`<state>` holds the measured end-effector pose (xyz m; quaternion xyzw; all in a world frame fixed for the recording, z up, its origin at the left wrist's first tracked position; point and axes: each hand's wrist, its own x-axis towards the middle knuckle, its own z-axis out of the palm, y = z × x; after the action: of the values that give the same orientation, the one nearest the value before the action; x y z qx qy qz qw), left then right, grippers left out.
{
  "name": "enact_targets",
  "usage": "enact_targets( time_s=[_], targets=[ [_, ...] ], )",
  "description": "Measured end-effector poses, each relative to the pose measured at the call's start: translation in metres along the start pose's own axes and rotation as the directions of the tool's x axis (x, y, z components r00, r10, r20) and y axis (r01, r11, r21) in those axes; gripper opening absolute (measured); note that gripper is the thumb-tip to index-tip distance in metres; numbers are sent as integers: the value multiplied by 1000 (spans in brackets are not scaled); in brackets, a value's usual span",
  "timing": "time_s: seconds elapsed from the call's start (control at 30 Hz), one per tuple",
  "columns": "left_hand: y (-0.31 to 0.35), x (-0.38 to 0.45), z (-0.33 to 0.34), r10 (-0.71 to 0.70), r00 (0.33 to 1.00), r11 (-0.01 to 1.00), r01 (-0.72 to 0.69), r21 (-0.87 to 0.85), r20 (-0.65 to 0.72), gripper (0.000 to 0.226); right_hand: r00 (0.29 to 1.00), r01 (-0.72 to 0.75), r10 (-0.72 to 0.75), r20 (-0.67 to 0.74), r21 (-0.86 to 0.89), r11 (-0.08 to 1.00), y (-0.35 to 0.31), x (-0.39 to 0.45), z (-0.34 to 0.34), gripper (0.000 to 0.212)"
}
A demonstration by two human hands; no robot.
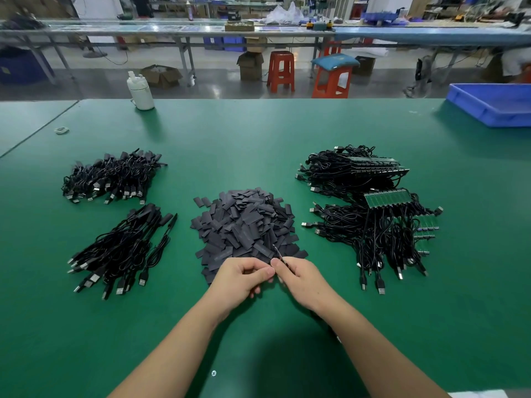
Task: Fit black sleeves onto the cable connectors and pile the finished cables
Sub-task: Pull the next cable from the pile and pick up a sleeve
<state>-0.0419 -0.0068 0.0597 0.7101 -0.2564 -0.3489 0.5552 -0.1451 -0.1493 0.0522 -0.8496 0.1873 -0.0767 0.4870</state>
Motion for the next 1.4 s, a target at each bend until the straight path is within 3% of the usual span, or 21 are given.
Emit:
enact_targets(
  time_s=[0.07, 0.17, 0.3, 0.5, 0.67, 0.8, 0.97, 1.23, 1.4],
  targets=[
    [0, 0, -2, 23, 999, 999, -22, 26, -23, 8, 997, -73, 73, 30, -10, 997, -1, 0, -4, 45],
    [-3, 1, -8, 61, 996, 993, -52, 110, -73, 9, 972, -211, 197, 127, 111, 971, -2, 1, -15, 47],
    [-6, -1, -15, 167, 973, 955, -120, 271, -159, 18, 969, -165, 137, 208, 124, 978, -3, -2, -30, 35],
    [-4, -4, -19, 305, 941, 879, -220, 423, -145, 17, 941, -199, 160, 300, 102, 975, -7, -2, -37, 37],
    [-6, -4, -20, 331, 930, 866, -233, 442, -158, 15, 962, -175, 141, 234, 132, 976, -4, -3, -36, 29],
    [-8, -4, -22, 331, 927, 861, -222, 457, -174, 15, 974, -177, 136, 179, 238, 955, -1, -2, -41, 11],
    [-9, -4, -23, 302, 934, 884, -199, 424, -191, 16, 972, -235, 206, 114, 426, 874, -3, -1, -48, 19],
    [-5, -5, -20, 318, 927, 873, -204, 443, -199, 16, 967, -246, 254, 11, 283, 927, -10, 2, -65, 19],
    [-2, -6, -16, 372, 909, 837, -242, 490, -186, 15, 992, -113, 107, -66, -101, 988, -15, 7, -73, 23]
  ],
)
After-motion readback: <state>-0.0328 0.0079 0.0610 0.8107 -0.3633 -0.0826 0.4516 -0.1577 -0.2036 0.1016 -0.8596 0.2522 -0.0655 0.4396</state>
